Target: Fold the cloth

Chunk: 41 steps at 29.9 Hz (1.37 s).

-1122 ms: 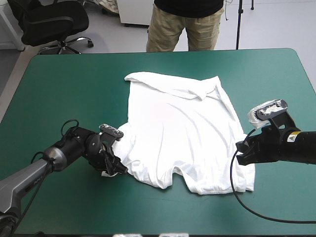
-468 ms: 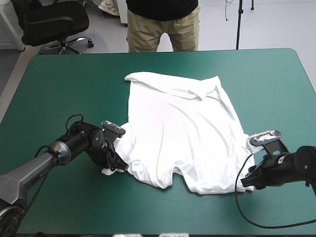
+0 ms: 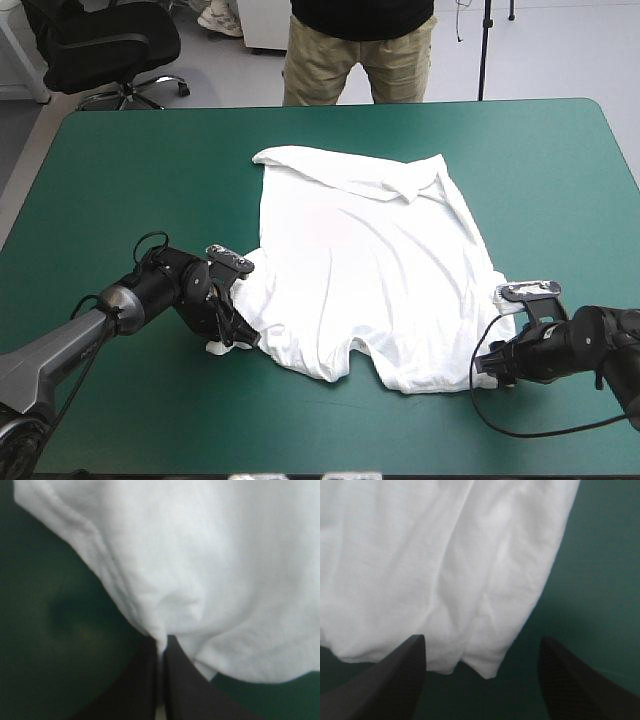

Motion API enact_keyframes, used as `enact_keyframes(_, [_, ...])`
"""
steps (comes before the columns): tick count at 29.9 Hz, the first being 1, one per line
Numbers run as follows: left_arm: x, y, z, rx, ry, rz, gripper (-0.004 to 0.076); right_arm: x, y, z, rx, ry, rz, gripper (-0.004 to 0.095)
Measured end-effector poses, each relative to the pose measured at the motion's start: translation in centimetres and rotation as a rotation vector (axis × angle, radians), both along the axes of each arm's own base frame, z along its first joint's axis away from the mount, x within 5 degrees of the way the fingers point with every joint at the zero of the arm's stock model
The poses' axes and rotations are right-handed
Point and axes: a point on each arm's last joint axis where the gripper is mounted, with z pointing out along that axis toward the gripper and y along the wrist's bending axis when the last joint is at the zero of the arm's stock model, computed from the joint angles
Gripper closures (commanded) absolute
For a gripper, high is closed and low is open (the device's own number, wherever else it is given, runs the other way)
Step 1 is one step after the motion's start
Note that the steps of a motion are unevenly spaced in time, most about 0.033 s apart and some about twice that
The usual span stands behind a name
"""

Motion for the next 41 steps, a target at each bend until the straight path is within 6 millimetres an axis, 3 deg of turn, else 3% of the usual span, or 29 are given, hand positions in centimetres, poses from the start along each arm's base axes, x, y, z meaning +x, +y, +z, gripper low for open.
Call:
enact_keyframes(7, [0.0, 0.0, 0.0, 0.0, 0.0, 0.0, 0.0741, 1.4, 0.6, -2.4, 0.06, 0.148, -0.026, 0.0596])
enact_keyframes(11, [0.0, 0.0, 0.0, -0.002, -0.005, 0.0, 0.0741, 2.0, 0.9, -3.0, 0.083, 0.176, 0.036, 0.0931])
enact_keyframes(19, [-0.1, 0.1, 0.2, -0.009, -0.029, -0.007, 0.0741, 2.5, 1.2, -3.1, 0.102, 0.162, 0.121, 0.0919])
enact_keyframes(23, [-0.5, 0.3, 1.0, -0.028, -0.075, -0.007, 0.0741, 2.7, 1.3, -2.0, 0.11, 0.119, 0.123, 0.0919])
enact_keyframes(26, [-0.5, 0.3, 2.1, -0.06, -0.145, -0.005, 0.0741, 2.8, 1.4, 0.6, 0.115, 0.02, 0.133, 0.0919])
enact_keyframes(29, [-0.7, 0.4, 4.8, -0.103, -0.239, -0.006, 0.0741, 2.5, 1.4, 4.2, 0.117, -0.108, 0.146, 0.0919])
enact_keyframes(35, [-1.9, 1.2, 12.5, -0.172, -0.47, -0.025, 0.0741, 0.9, 1.4, 11.9, 0.112, -0.395, 0.171, 0.0921])
enact_keyframes(41, [-4.1, 3.0, 22.7, -0.227, -0.815, -0.033, 0.0741, -1.5, 1.3, 20.8, 0.099, -0.715, 0.189, 0.0921])
